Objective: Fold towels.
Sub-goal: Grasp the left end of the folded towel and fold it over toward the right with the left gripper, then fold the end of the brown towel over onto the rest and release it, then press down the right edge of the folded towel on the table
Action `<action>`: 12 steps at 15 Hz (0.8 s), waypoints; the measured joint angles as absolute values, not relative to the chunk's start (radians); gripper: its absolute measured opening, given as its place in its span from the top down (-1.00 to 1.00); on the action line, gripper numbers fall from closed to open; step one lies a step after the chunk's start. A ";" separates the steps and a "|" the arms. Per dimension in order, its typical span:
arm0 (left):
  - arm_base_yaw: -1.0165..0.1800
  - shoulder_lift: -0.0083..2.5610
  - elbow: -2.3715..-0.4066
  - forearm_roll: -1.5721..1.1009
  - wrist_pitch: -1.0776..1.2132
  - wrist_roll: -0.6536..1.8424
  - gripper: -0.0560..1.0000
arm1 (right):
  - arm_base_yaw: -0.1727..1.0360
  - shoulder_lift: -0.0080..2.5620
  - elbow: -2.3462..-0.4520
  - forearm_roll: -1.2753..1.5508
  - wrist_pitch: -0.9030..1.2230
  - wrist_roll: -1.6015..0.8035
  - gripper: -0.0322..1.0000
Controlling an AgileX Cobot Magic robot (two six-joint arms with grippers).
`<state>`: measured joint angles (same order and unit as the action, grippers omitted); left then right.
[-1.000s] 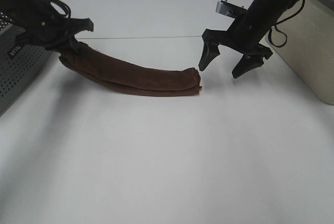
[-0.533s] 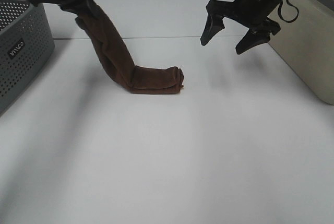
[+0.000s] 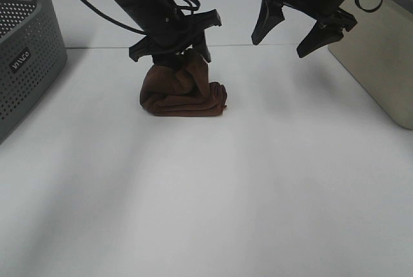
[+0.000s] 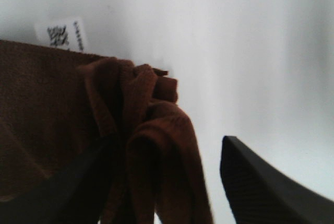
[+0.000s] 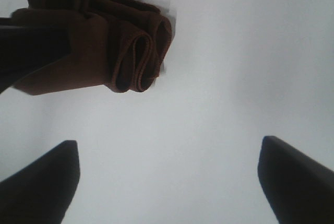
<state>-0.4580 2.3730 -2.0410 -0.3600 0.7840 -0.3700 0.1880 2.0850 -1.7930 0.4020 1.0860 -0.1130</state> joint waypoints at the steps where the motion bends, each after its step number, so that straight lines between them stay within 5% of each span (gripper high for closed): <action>1: -0.473 2.373 -2.042 -0.377 0.756 -0.373 -0.31 | 0.188 2.084 -1.793 0.402 1.092 -0.113 -0.74; 5: -0.468 2.320 -2.047 -0.348 0.742 -0.341 -0.39 | 0.188 2.084 -1.793 0.489 1.093 -0.114 -0.74; 12: -0.294 2.184 -2.058 -0.226 0.865 -0.254 -0.39 | 0.287 2.215 -1.793 0.989 1.032 -0.419 -0.74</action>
<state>-0.2940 2.1840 -2.0580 -0.2260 0.8650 -0.2540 0.2870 2.2150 -1.7930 0.9890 1.0320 -0.4190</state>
